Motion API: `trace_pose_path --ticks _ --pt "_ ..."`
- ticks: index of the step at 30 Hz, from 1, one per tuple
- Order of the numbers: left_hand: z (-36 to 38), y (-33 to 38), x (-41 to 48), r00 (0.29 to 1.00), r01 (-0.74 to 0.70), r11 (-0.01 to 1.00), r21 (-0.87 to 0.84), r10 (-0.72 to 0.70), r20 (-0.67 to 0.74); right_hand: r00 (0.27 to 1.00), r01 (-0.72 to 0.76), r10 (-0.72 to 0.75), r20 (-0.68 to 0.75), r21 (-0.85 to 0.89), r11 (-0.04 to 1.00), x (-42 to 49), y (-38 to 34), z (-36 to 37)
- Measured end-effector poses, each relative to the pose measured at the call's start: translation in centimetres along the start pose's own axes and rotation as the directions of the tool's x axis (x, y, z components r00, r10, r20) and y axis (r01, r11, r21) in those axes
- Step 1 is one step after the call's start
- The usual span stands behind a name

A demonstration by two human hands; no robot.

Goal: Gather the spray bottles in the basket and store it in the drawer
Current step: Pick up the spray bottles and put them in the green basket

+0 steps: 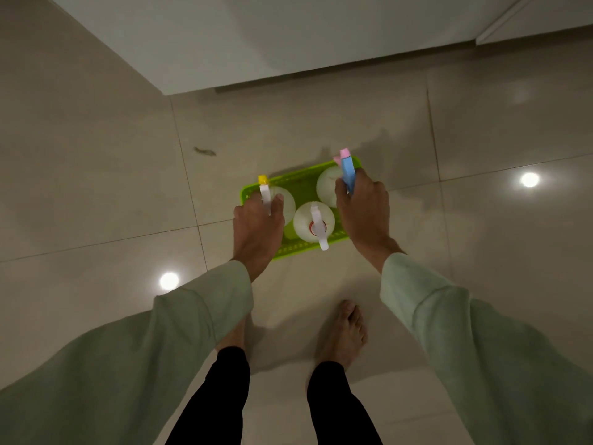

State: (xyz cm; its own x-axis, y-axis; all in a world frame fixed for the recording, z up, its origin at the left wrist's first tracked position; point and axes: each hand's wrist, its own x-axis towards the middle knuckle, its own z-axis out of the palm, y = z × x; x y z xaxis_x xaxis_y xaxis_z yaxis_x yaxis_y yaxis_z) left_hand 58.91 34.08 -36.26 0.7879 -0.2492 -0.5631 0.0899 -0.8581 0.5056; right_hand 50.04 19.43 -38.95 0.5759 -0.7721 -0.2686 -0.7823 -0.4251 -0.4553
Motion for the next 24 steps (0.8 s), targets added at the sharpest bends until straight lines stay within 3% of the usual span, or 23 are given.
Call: trace_pose_path --ticks 16,24 --pt "0.3 1.2 -0.3 0.997 0.041 0.999 0.032 -0.039 -0.061 1.0 0.013 -0.012 0.027 -0.02 1.0 0.4 0.5 -0.3" --pt "0.1 0.8 -0.5 0.998 0.028 1.0 0.002 -0.027 -0.064 1.0 0.017 -0.017 0.009 0.06 0.998 -0.2 1.0 -0.5"
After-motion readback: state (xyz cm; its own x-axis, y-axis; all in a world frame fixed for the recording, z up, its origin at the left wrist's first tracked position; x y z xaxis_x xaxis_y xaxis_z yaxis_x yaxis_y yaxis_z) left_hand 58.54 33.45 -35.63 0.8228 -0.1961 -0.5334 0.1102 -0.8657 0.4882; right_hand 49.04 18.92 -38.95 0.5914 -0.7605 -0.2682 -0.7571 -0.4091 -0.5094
